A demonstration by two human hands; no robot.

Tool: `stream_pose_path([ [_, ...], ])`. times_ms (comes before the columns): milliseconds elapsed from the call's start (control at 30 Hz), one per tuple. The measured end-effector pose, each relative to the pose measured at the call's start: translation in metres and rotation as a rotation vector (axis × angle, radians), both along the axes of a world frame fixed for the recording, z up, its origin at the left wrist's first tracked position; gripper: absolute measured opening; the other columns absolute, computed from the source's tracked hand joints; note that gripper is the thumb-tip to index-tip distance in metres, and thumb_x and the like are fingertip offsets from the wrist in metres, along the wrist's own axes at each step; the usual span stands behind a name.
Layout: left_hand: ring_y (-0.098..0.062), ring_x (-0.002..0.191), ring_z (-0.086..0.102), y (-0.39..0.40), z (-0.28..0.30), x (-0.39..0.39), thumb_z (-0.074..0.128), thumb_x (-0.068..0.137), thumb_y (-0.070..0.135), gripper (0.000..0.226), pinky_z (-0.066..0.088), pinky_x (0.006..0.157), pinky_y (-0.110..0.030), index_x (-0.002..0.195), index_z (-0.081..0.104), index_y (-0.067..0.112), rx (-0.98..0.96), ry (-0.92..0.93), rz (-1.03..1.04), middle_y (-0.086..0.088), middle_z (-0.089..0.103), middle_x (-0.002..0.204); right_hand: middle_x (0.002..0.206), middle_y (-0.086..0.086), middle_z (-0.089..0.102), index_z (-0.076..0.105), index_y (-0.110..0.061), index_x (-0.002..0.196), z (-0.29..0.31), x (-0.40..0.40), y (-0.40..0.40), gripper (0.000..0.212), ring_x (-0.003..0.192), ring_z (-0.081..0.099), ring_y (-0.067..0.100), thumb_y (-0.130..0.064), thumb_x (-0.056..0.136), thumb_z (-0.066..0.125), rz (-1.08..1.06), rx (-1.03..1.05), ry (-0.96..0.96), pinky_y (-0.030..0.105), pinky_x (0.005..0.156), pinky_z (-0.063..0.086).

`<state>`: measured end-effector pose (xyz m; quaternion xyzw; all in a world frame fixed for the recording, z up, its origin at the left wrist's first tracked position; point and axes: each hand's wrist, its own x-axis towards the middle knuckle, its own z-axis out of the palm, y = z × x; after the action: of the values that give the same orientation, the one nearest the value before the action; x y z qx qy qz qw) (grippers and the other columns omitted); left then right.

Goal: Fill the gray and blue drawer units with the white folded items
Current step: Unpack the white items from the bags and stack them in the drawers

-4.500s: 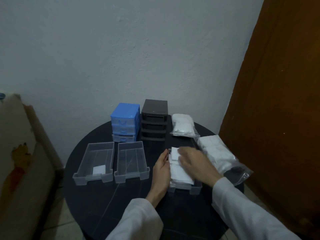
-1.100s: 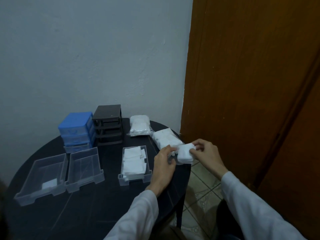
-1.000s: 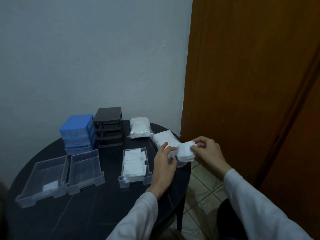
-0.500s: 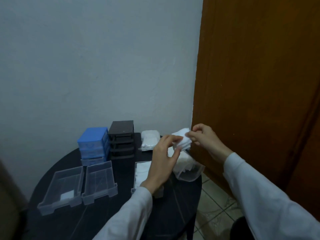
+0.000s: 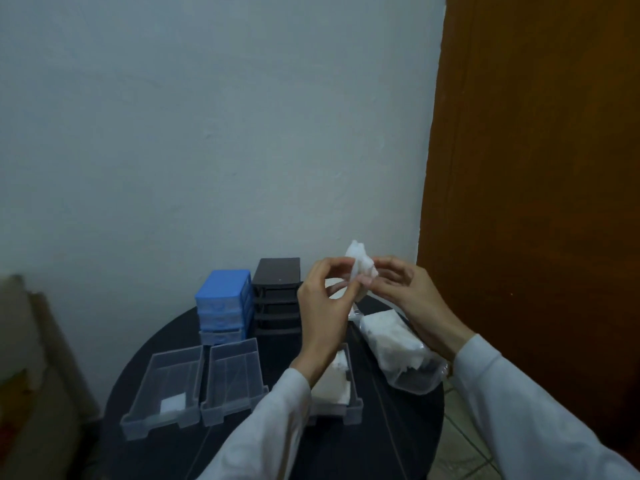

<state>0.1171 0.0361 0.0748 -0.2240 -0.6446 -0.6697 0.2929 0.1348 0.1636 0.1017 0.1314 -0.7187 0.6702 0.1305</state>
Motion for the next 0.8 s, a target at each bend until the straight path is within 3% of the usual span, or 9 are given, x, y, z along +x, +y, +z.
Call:
stream_pose_path([
  [133, -0.013, 0.091, 0.065, -0.005, 0.0, -0.002, 0.071, 0.08, 0.009, 0.016, 0.054, 0.075, -0.022, 0.095, 0.067, 0.012, 0.072, -0.054, -0.041, -0.005, 0.067, 0.094, 0.093, -0.007, 0.071, 0.066, -0.011, 0.106, -0.005, -0.004, -0.011, 0.025, 0.086, 0.066, -0.001, -0.011, 0.081, 0.067, -0.031, -0.032, 0.057, 0.011, 0.072, 0.051],
  [267, -0.013, 0.092, 0.066, -0.007, 0.001, -0.003, 0.071, 0.081, 0.011, 0.018, 0.054, 0.073, -0.019, 0.099, 0.069, 0.012, 0.08, -0.057, -0.037, -0.005, 0.069, 0.095, 0.097, 0.005, 0.071, 0.066, -0.006, 0.108, -0.005, -0.008, -0.019, 0.025, 0.082, 0.067, 0.002, -0.01, 0.083, 0.065, -0.069, -0.076, 0.082, 0.014, 0.075, 0.053],
  [400, -0.012, 0.09, 0.067, -0.007, 0.001, -0.003, 0.07, 0.081, 0.009, 0.019, 0.052, 0.071, -0.015, 0.101, 0.069, 0.011, 0.095, -0.061, -0.018, -0.006, 0.07, 0.095, 0.089, 0.004, 0.069, 0.065, -0.003, 0.107, -0.007, -0.011, -0.025, 0.025, 0.074, 0.066, 0.001, -0.007, 0.083, 0.065, -0.085, -0.176, 0.053, 0.013, 0.07, 0.053],
  [567, -0.005, 0.083, 0.068, -0.01, -0.002, -0.001, 0.068, 0.083, 0.008, 0.017, 0.051, 0.069, -0.012, 0.099, 0.07, 0.013, 0.069, -0.064, 0.012, 0.002, 0.072, 0.088, 0.089, 0.001, 0.069, 0.066, -0.004, 0.103, -0.012, -0.012, -0.027, 0.019, 0.072, 0.066, -0.003, -0.006, 0.084, 0.063, -0.157, -0.128, 0.067, 0.01, 0.063, 0.05],
  [800, -0.003, 0.08, 0.067, -0.005, -0.006, 0.001, 0.069, 0.083, 0.009, 0.015, 0.05, 0.066, -0.011, 0.095, 0.07, 0.018, 0.11, -0.094, 0.044, 0.005, 0.071, 0.084, 0.088, -0.002, 0.07, 0.068, -0.02, 0.092, -0.023, -0.015, -0.036, 0.011, 0.081, 0.067, 0.01, -0.016, 0.082, 0.067, -0.249, -0.125, 0.068, 0.029, 0.075, 0.056],
])
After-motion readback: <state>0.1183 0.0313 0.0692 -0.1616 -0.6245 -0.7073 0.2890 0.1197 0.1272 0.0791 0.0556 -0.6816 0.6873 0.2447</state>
